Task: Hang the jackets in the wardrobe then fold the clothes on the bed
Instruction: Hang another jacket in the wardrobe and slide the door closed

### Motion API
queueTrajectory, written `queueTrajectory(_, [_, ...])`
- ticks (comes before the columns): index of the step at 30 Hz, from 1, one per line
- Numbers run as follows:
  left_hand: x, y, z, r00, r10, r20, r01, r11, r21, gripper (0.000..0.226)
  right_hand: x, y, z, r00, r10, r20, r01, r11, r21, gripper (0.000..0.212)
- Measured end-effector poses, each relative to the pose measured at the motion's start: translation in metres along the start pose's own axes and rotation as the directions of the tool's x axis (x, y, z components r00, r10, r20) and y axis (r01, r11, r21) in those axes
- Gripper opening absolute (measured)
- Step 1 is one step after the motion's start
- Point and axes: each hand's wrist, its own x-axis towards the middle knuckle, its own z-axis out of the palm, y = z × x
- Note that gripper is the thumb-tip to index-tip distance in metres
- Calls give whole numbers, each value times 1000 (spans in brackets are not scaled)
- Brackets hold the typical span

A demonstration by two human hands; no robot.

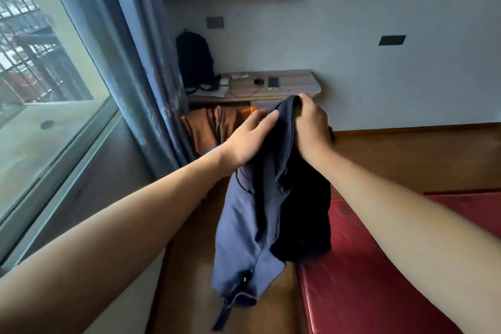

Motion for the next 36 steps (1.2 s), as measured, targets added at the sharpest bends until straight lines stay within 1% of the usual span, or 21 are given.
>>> queueTrajectory(2, [31,3,-8,999,37,23,-37,999,-25,65,34,-4,10,998,-35,43,34,999,21,9])
queueTrajectory(5, [83,-2,-23,997,34,70,-31,998,-49,66,85,1,28,994,-86,70,86,996,-3,14])
queueTrajectory(7, [121,-11,-33,989,22,148,-20,1000,-18,70,119,10,43,995,-77,56,80,995,-59,17])
queueTrajectory(9, [161,-24,-40,977,3,211,-9,1000,27,80,152,24,61,998,-44,51,49,994,-98,18])
queueTrajectory(12, [227,-44,-47,972,-37,231,29,999,38,81,201,41,91,999,-20,30,23,993,-120,18])
queueTrajectory(16, [317,-58,-56,972,28,235,-74,979,189,60,261,62,123,1000,12,-11,-14,977,-215,18])
queueTrajectory(19, [381,-63,-59,934,93,345,-213,920,328,52,300,82,134,999,38,-11,-39,943,-329,16])
queueTrajectory(21, [420,-65,-57,901,83,425,-266,881,391,53,323,98,135,999,27,-34,-39,902,-430,13])
queueTrajectory(24, [472,-69,-46,861,116,496,-341,854,393,45,356,126,130,999,-2,-48,-25,837,-546,15])
queueTrajectory(26, [504,-72,-33,847,118,519,-363,841,402,38,378,146,125,999,-4,-51,-27,809,-587,17])
queueTrajectory(27, [521,-72,-25,837,118,535,-361,852,378,38,389,156,122,999,4,-54,-36,799,-601,18])
queueTrajectory(29, [557,-73,-6,814,126,567,-383,850,362,34,412,179,115,997,20,-75,-61,789,-611,21])
queueTrajectory(32, [611,-70,27,773,135,619,-459,794,399,28,446,218,102,991,39,-124,-108,784,-611,25])
queueTrajectory(36, [673,-60,74,743,131,657,-475,794,379,27,494,264,82,985,83,-151,-160,766,-622,27])
